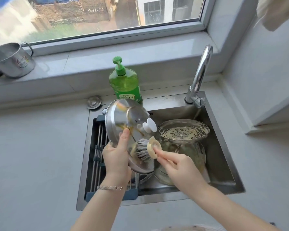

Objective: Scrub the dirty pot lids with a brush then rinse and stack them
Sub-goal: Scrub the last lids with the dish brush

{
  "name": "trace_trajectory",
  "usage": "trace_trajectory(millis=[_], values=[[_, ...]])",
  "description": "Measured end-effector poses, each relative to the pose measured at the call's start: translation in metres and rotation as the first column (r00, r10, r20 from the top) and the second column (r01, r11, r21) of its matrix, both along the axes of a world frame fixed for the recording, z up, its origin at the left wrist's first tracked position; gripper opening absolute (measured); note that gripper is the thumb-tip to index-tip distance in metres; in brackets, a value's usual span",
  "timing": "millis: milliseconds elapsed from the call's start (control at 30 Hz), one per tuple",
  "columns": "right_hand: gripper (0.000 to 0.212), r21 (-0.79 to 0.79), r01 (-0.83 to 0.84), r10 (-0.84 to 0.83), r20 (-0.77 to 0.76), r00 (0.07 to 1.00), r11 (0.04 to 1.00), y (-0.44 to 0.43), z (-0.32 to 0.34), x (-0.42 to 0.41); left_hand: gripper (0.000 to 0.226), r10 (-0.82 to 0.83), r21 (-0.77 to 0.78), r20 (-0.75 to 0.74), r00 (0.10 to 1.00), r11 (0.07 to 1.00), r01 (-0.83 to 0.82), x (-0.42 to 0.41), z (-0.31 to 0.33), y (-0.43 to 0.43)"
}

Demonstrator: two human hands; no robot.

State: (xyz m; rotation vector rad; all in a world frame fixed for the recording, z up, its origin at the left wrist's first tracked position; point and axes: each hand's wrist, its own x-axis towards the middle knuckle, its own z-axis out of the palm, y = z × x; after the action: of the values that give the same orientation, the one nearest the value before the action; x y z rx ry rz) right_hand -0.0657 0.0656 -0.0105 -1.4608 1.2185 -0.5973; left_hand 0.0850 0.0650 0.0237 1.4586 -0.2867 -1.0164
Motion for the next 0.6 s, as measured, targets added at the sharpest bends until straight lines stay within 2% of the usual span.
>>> trace_trajectory(millis=[100,233,300,367,467,533,600], values=[[0.030,0.032,0.056,-0.054,-0.077,0.996,0.998,-0.015,0.002,-0.004,0.006,-0.051,0.036,0.001,0.999,0.998,0.051,-0.006,0.002,0.002],[0.029,-0.049,-0.043,0.044,0.012,0.999,0.998,0.000,0.020,0.005,0.019,-0.113,0.060,0.176,0.978,0.993,0.104,-0.005,0.000,0.006],[0.031,-0.042,-0.020,0.019,-0.038,0.999,0.999,-0.013,0.019,0.001,0.035,-0.161,0.068,0.198,0.967,0.986,0.151,-0.006,0.002,0.009],[0.033,0.019,0.019,-0.017,-0.090,0.996,1.000,-0.023,0.018,-0.001,0.055,-0.218,0.091,0.283,0.934,0.976,0.200,-0.010,0.001,0.013],[0.030,-0.019,-0.066,0.066,-0.016,0.998,0.998,-0.001,0.026,0.007,0.086,-0.174,0.118,0.301,0.938,0.983,0.144,-0.007,-0.003,0.014],[0.029,-0.033,-0.121,0.122,0.010,0.993,0.992,0.007,0.029,0.009,0.091,-0.128,0.129,0.275,0.953,0.987,0.096,-0.003,-0.006,0.014],[0.031,-0.015,-0.090,0.088,-0.095,0.992,0.996,-0.010,0.022,0.004,0.092,-0.137,0.135,0.286,0.948,0.986,0.102,-0.003,-0.006,0.016]])
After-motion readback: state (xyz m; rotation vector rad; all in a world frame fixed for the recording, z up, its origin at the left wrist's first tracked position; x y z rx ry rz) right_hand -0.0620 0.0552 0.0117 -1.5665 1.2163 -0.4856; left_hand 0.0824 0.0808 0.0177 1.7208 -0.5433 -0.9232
